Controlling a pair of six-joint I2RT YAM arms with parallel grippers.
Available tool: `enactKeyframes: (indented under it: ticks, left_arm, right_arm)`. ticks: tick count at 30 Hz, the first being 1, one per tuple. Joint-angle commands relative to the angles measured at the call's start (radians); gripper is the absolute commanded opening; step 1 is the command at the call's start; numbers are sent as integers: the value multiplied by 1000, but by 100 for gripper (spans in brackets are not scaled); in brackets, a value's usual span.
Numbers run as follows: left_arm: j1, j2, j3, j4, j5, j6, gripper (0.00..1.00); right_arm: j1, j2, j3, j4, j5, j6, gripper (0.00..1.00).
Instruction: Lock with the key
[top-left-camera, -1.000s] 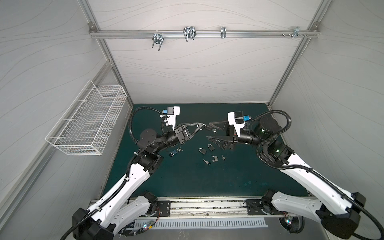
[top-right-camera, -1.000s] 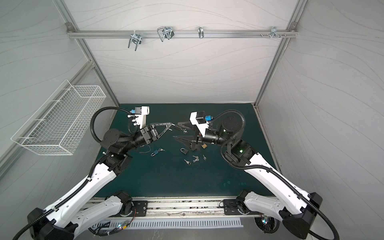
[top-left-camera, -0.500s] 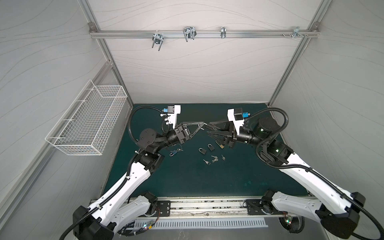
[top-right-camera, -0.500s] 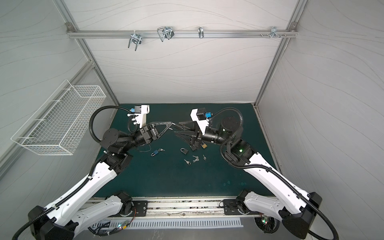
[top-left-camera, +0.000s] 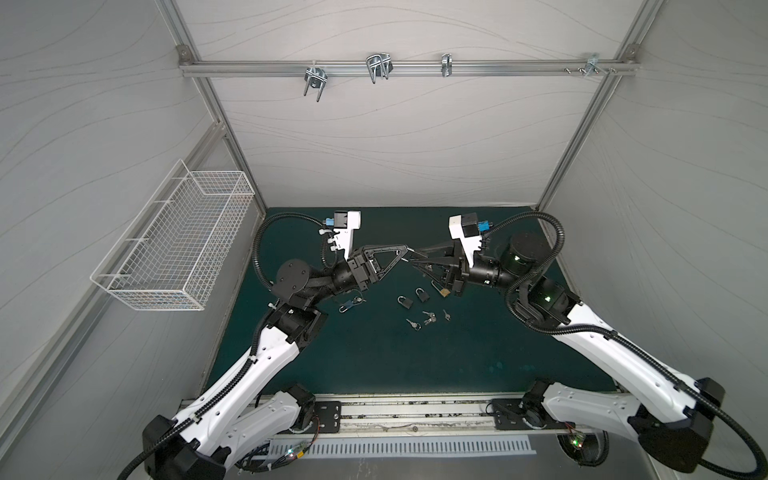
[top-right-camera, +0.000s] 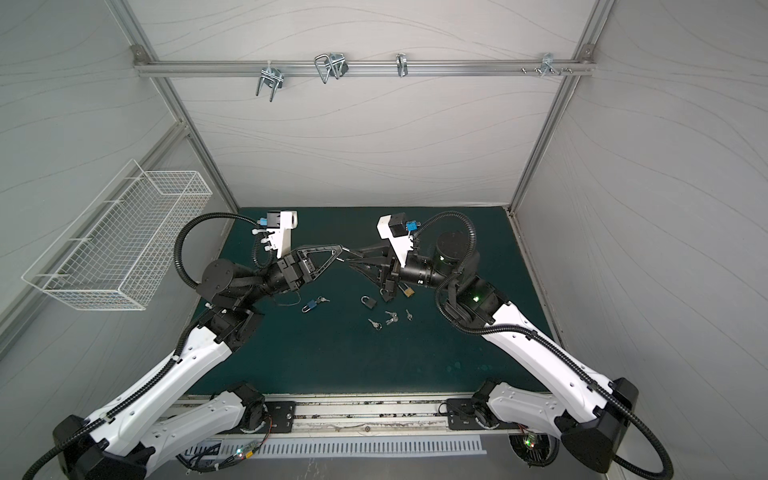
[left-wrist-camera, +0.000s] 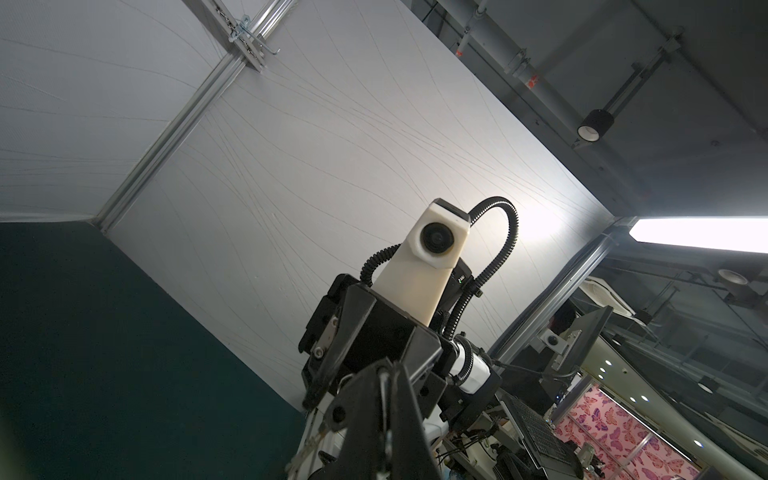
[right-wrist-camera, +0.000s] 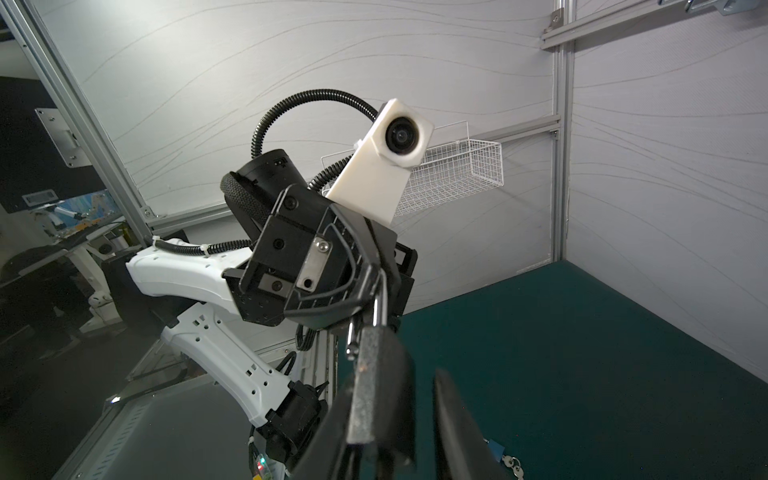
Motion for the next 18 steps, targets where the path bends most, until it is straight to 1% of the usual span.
enactKeyframes:
  ticks: [1, 3, 6, 13, 18]
  left_arm:
    - [-6, -23, 33, 61, 2, 2, 0]
    - [-6, -24, 31, 60, 2, 5, 0]
    - [-6, -19, 32, 66, 0, 1, 0]
    - [-8, -30, 23, 52, -7, 12, 0]
    - [-8, -32, 19, 50, -14, 13, 0]
  right_arm:
    - [-1, -30, -7, 45, 7, 17, 35]
    - [-1, -33, -15, 49, 17, 13, 34]
    - [0, -31, -16, 46, 16, 16, 29]
    - [0, -35, -21, 54, 8, 23, 26]
    - [-1, -43, -20, 50, 2, 32, 18]
